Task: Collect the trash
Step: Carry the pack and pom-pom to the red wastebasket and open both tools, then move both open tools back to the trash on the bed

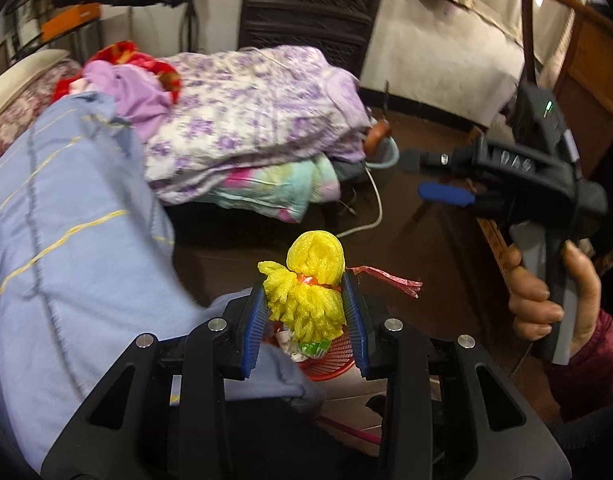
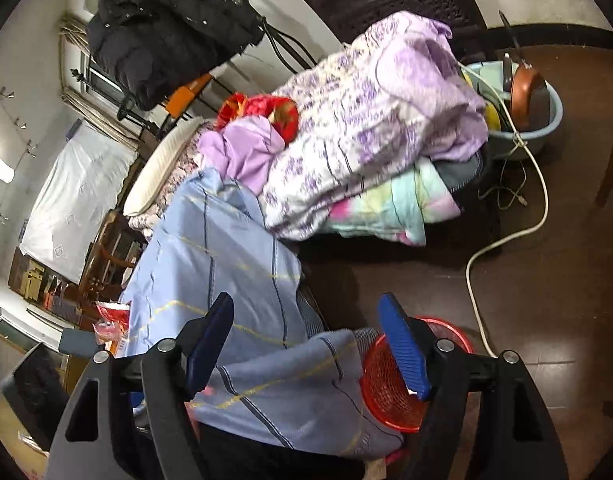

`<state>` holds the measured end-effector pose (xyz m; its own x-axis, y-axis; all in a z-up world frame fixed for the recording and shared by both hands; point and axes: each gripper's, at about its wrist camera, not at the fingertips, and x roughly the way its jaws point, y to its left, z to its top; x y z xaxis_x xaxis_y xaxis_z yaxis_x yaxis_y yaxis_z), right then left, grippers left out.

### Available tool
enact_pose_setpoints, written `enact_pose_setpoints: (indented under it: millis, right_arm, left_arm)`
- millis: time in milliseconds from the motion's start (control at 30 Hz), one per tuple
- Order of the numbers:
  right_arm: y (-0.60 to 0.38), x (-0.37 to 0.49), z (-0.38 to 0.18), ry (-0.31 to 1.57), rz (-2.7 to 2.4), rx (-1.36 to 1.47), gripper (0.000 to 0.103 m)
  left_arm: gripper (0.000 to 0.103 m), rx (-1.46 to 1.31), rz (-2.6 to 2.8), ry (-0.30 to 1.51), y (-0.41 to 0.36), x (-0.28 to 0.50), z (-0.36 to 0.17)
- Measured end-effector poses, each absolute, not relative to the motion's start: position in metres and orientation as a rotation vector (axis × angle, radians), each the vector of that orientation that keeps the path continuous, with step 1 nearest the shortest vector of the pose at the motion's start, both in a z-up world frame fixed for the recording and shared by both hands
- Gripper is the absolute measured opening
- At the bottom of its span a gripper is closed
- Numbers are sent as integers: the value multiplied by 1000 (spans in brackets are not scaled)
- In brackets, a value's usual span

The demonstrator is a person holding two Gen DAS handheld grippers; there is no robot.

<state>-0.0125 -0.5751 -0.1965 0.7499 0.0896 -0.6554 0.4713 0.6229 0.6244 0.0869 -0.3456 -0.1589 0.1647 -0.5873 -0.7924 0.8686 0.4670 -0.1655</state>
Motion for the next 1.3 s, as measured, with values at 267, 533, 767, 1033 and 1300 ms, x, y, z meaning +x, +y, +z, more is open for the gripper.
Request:
enact_pose_setpoints:
  millis: [267,533,767,1033,1300]
  right_arm:
    - [-580,-18,-184,686,-252,851,75]
    - [-570,-12,-182,700,-238,844,77]
    - [-539,2,-165,714,-179,790,83]
    - [-489,27,-146,737,-98,731,85]
    - [-406,82,-139,812,54,636,86]
  left_arm:
    - [74,373,-1111,946,-374,81,-159]
    - [76,298,-1025,953,-345,105,-152]
    - [78,227,-937,935,-307,123,-142]
    - [78,128,-842,905,-247,140,-131]
    - [81,40,-671,877,-161,162,-132]
